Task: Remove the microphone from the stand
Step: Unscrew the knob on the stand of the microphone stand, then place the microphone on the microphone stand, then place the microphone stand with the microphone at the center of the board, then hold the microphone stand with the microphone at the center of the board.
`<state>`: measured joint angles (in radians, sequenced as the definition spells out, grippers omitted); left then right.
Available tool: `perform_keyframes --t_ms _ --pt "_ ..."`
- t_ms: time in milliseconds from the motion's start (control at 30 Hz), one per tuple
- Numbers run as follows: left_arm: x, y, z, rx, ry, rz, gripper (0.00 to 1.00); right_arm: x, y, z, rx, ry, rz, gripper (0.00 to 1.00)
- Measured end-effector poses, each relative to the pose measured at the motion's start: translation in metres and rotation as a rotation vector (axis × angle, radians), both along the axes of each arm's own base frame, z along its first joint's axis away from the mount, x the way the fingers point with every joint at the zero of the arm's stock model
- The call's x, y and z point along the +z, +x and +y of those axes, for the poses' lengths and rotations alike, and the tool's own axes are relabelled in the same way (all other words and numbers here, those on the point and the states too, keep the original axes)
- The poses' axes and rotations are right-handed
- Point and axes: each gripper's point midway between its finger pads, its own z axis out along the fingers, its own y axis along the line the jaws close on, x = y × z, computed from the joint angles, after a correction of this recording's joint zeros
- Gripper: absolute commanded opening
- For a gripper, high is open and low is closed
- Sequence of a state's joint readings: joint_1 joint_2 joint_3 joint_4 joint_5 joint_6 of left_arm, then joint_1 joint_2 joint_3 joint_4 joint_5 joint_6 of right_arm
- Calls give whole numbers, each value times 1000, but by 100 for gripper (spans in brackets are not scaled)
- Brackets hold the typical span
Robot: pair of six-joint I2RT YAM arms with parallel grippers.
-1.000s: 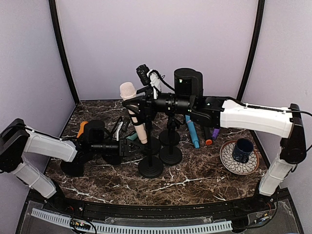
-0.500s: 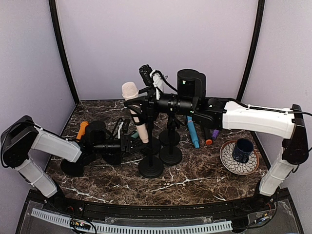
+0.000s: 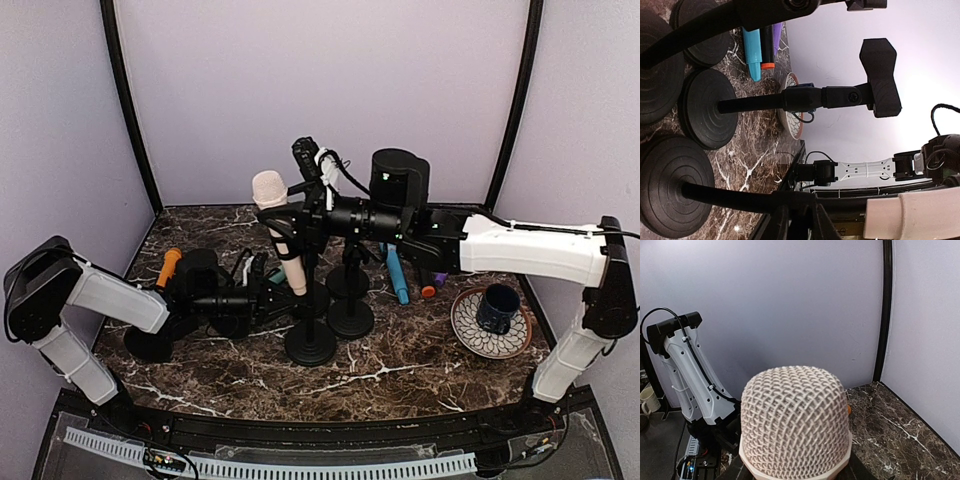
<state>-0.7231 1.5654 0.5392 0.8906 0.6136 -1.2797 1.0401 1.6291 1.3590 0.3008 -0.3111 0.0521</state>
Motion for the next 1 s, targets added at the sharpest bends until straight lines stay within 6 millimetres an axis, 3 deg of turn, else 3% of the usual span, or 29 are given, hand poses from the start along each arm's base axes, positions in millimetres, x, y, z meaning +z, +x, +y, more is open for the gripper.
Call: perform_keyframes --t_ms 100,233,433,633,1000 --pt "-2 4 1 19 35 9 43 1 -1 -1 -2 1 -2 66" --pt "-9 9 8 60 121 -12 58 -8 1 -6 -24 -28 6 81" --pt "1 18 34 148 234 -111 65 -11 -2 -28 -64 -51 18 88" --pt "10 24 57 195 328 -232 67 -9 -9 -47 -75 -63 23 71" --pt "49 20 72 145 431 -648 66 -57 -13 -46 -47 -183 115 58"
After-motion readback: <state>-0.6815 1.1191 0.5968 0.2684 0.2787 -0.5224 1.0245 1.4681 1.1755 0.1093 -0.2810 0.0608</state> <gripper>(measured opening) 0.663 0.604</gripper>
